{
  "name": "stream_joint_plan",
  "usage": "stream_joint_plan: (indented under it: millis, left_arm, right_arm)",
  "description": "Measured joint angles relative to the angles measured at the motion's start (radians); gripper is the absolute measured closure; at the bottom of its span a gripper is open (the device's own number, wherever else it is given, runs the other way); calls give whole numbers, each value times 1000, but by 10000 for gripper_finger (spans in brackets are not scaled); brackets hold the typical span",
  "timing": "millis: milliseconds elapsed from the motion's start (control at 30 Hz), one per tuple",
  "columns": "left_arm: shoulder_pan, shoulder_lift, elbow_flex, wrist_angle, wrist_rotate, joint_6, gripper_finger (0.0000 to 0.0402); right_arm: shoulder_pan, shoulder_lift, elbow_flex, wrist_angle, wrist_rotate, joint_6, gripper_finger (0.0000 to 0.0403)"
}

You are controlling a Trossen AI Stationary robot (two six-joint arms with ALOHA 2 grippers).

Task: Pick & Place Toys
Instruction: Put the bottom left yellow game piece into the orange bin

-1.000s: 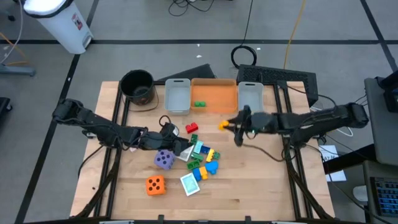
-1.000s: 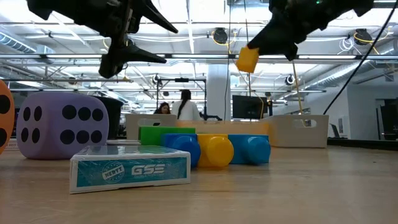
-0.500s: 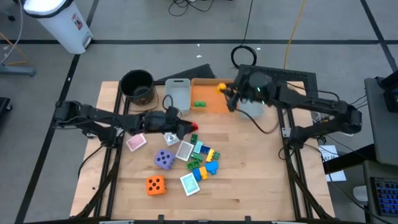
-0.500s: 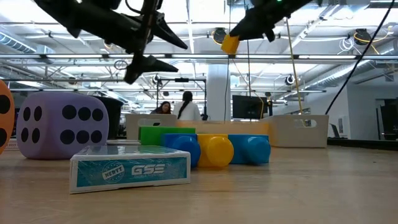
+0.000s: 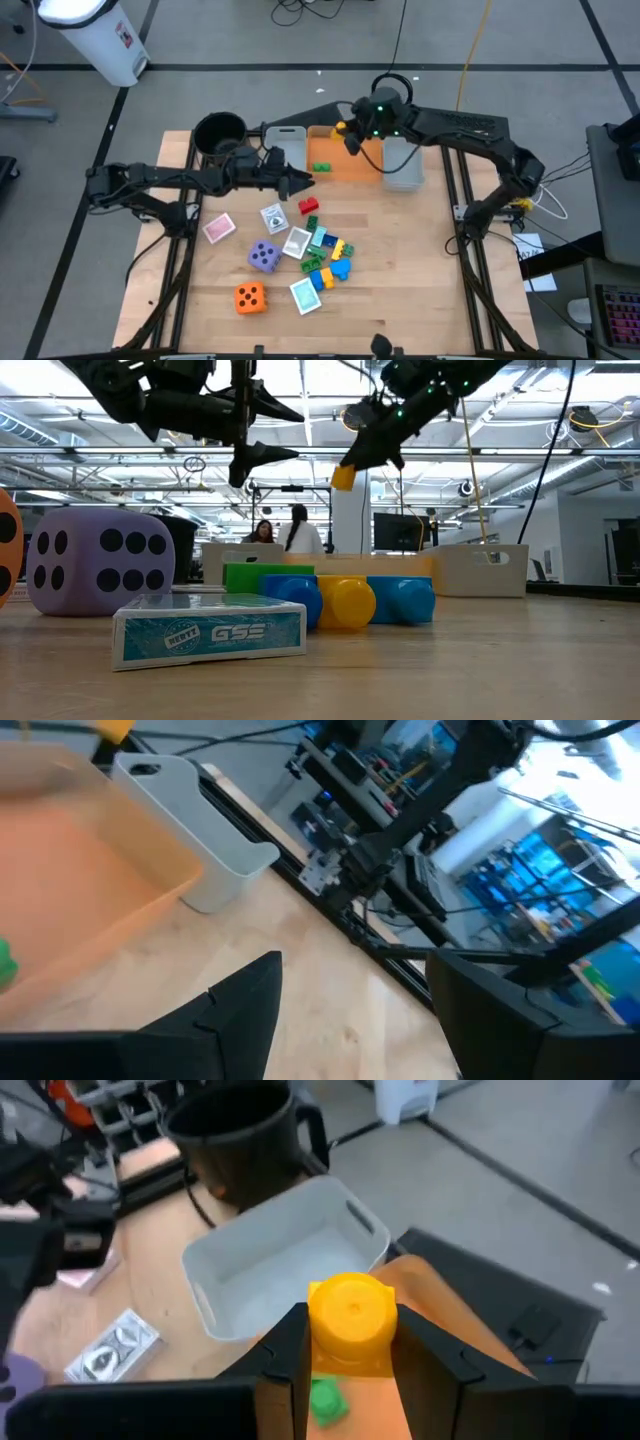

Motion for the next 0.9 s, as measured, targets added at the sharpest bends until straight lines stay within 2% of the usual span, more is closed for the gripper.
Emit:
stream_joint_plan:
  millis: [167,300,567,767,900]
  left_arm:
    - [37,0,0,1,105,-27,147]
    - [52,0,0,1,145,-27,147]
    - [87,0,0,2,139,-12,147]
    - [120,0,0,2,112,-19,147]
    - [144,0,0,2,108,-19,147]
  right_arm:
    - [12,48,0,11,5,-11,309]
    - [10,79,2,15,33,-32,309]
    - [-16,141,2,6,39,-119,309]
    - [-88,160,1,-42,141,-130,309]
    - [-119,162,-18,-83,136,-180,309]
